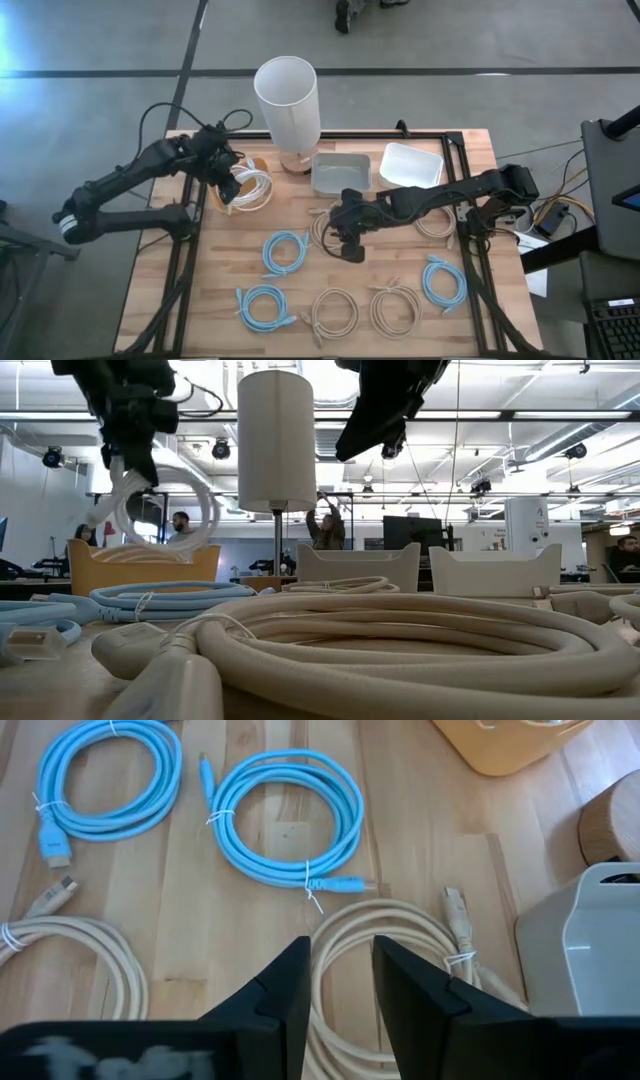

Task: Sort HDMI cables
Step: Put the white HDMI cable into the yellow bin

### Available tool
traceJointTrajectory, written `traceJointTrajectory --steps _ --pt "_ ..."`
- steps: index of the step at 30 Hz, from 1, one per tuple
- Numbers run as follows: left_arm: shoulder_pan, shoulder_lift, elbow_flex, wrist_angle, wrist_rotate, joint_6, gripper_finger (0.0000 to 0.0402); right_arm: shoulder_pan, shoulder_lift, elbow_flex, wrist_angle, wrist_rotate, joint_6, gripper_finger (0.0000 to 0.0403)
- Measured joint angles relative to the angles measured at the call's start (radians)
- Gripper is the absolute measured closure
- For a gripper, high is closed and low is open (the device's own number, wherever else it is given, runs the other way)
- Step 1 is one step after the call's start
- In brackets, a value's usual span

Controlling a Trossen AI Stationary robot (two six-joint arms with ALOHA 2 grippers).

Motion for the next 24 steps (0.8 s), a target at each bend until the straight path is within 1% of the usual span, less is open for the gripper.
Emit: traceJointTrajectory --steps 3,9,14,18,20,24 --pt "0.001 0.001 0.025 0.0 -0.011 0.017 0.038 0.0 0.0 -0.001 0.001 0.0 0.0 0.0302" --pt "0.001 0.021 0.023 -0.04 -0.115 0.056 0.038 0.0 0.0 -0.001 0.0 0.0 0.0 0.0302" --pt "0.001 0.065 0.01 -0.032 -0.117 0.07 0.0378 0.0 0.0 -0.001 0.0 0.0 0.0 0.0298" --pt "0.001 0.117 0.0 -0.029 -0.126 0.07 0.0377 0.0 0.0 -0.001 0.0 0.0 0.0 0.0303" --pt "0.001 0.144 -0.004 -0.025 -0.18 0.068 0.0376 0.0 0.0 -0.001 0.0 0.0 0.0 0.0306" --pt "0.001 0.189 -0.007 -0.03 -0.326 0.061 0.0375 0.0 0.0 -0.001 0.001 0.001 0.001 0.0311"
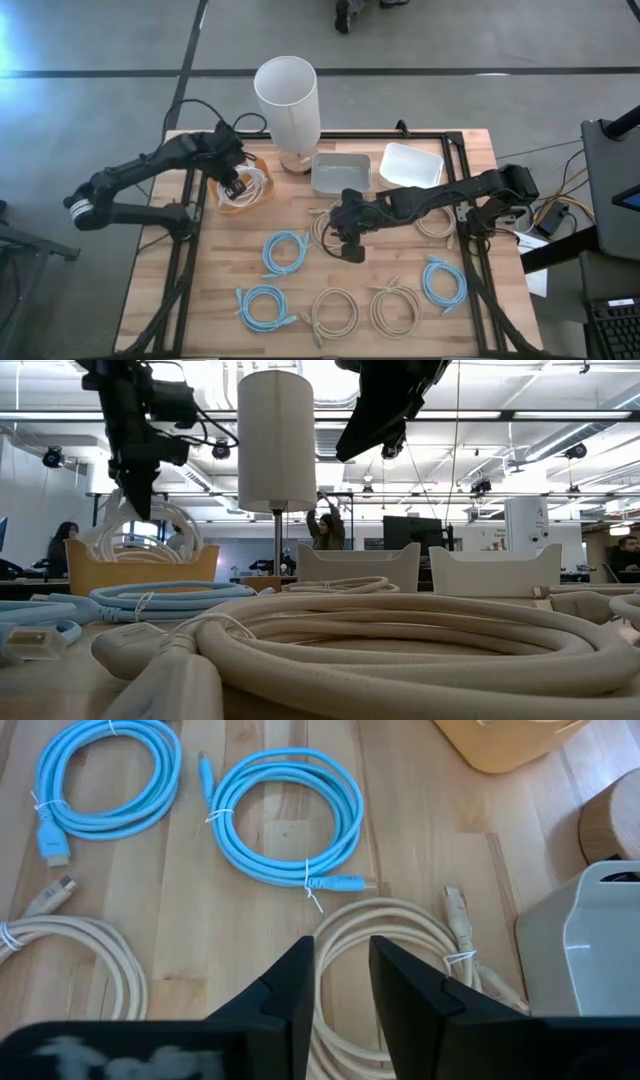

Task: Sort HDMI cables
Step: Put the white HDMI cable into the yellow bin, then put the brown HDMI cable into the gray bin

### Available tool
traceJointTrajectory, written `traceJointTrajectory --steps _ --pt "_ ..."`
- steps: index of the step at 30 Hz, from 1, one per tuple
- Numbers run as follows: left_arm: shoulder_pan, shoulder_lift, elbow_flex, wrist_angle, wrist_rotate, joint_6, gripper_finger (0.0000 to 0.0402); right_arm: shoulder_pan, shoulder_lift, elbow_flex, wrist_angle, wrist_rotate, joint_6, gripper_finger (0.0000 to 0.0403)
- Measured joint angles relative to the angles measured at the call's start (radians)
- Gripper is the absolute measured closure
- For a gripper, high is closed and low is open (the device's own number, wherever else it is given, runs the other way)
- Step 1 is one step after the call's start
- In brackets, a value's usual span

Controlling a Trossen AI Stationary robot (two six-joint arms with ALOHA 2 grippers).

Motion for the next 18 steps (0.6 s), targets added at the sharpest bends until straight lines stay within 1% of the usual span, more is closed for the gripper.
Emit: traceJointTrajectory --steps 2,10,12,15,16,18 --pt "0.0 0.015 0.0 -0.001 -0.035 0.013 0.0368 0.0 0.0 0.0 0.0 0.0 0.0 0.0312" --pt "0.0 0.054 -0.002 0.012 -0.045 0.059 0.0302 0.0 0.0 0.0 0.0 0.001 0.0 0.0312" --pt "0.0 0.058 -0.002 0.015 -0.101 0.058 0.0285 0.0 0.0 -0.001 0.0 0.001 0.0 0.031" --pt "0.0 0.057 0.0 0.001 -0.238 0.058 0.0266 0.0 0.0 -0.001 0.0 0.001 0.0 0.0311" --pt "0.0 0.056 0.005 -0.007 -0.262 0.059 0.0262 0.0 0.0 -0.001 0.0 0.001 0.0 0.0312" --pt "0.0 0.049 0.015 -0.019 -0.262 0.067 0.0255 0.0 0.0 -0.001 0.0 0.001 0.0 0.0316"
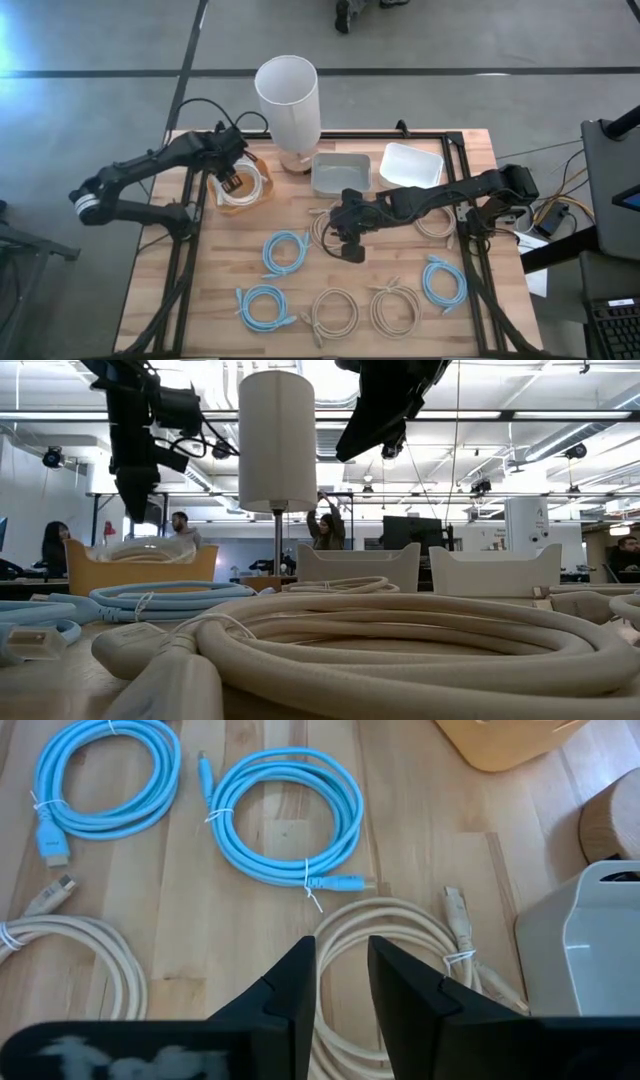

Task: Sort HDMI cables
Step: Put the brown HDMI cable into the gray bin

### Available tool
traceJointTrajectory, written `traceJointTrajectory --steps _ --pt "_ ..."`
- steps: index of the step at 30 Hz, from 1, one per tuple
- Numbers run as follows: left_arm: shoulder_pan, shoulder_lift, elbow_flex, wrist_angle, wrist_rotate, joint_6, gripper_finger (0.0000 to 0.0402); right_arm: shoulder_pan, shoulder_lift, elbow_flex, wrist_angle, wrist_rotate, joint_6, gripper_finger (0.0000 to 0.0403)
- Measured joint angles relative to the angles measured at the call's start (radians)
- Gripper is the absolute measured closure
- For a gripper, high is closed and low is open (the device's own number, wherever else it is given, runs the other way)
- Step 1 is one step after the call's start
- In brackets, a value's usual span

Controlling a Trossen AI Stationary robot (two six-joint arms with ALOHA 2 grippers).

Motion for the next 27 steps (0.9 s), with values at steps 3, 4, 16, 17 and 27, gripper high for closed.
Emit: traceJointTrajectory --steps 3,4,16,17,27 --pt "-0.002 -0.011 0.015 -0.007 0.01 0.007 0.0253 0.0 0.0 0.0 0.0 0.0 0.0 0.0321" --pt "-0.002 -0.016 0.021 -0.012 0.018 0.007 0.0253 0.0 0.0 0.0 0.001 0.0 0.0 0.0322" --pt "-0.037 -0.153 0.025 0.008 0.518 -0.063 0.0252 0.002 0.032 -0.002 0.027 -0.002 0.005 0.0313" --pt "-0.049 -0.17 0.012 0.029 0.548 -0.072 0.0252 0.003 0.036 -0.002 0.027 -0.002 0.005 0.0311" --pt "-0.228 -0.302 -0.154 0.331 0.631 -0.2 0.0252 0.002 0.06 -0.002 0.043 -0.003 -0.003 0.0272"
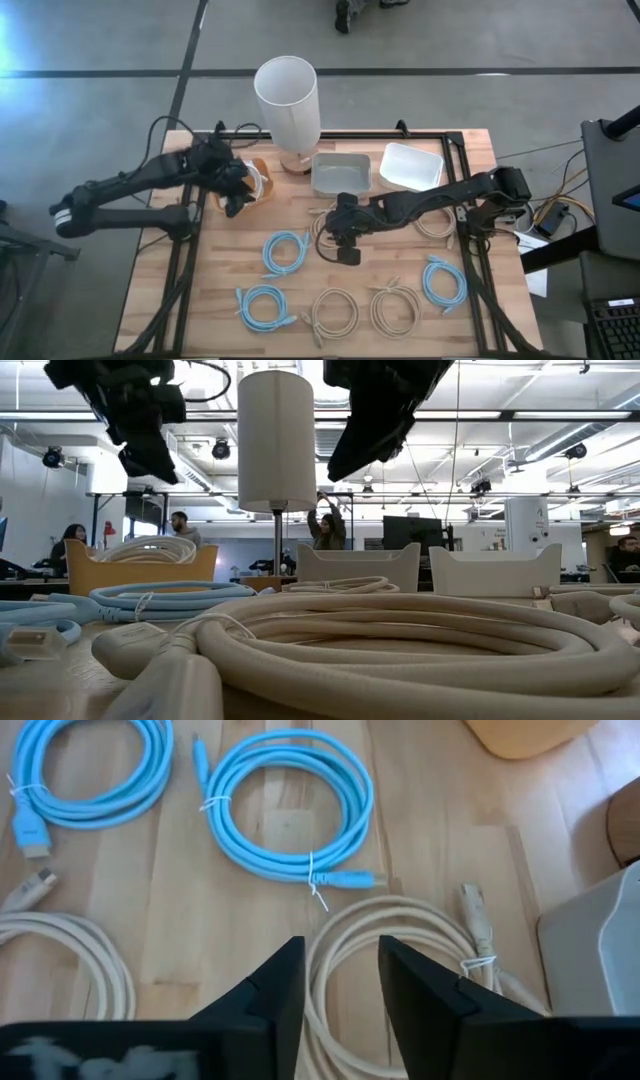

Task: Sort HDMI cables
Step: Put the brown HDMI cable into the gray bin

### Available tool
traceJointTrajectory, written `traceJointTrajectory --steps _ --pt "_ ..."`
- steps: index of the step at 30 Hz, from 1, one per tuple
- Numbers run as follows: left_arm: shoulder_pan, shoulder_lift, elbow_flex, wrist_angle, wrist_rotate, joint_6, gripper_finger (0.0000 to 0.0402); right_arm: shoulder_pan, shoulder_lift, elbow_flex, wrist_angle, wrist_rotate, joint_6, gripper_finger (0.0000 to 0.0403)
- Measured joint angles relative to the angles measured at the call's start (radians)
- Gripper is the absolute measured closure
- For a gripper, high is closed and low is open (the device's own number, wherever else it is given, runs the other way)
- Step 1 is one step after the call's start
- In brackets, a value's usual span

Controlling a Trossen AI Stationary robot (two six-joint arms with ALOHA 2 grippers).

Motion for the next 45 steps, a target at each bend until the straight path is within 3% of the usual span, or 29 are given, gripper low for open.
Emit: traceJointTrajectory --steps 12,25,30,35,39,45 --pt "-0.272 0.038 -0.228 0.513 -0.036 -0.14 0.0252 0.0 0.0 0.0 0.0 0.0 0.08 0.0234" --pt "-0.535 0.192 -0.259 0.668 -0.404 -0.161 0.0252 -0.002 0.0 -0.028 0.004 0.001 0.14 0.0234" --pt "-0.568 0.259 -0.259 0.781 -0.414 -0.163 0.0252 -0.014 0.0 -0.098 0.002 0.02 0.247 0.0234" --pt "-0.567 0.31 -0.259 0.825 -0.43 -0.143 0.0252 -0.048 0.0 -0.188 0.02 0.134 0.412 0.0234" --pt "-0.567 0.333 -0.259 0.868 -0.433 -0.147 0.0252 -0.099 0.0 -0.267 0.127 0.163 0.53 0.0234" --pt "-0.567 0.34 -0.259 0.889 -0.433 -0.148 0.0252 -0.128 0.0 -0.367 0.282 0.185 0.551 0.0234"
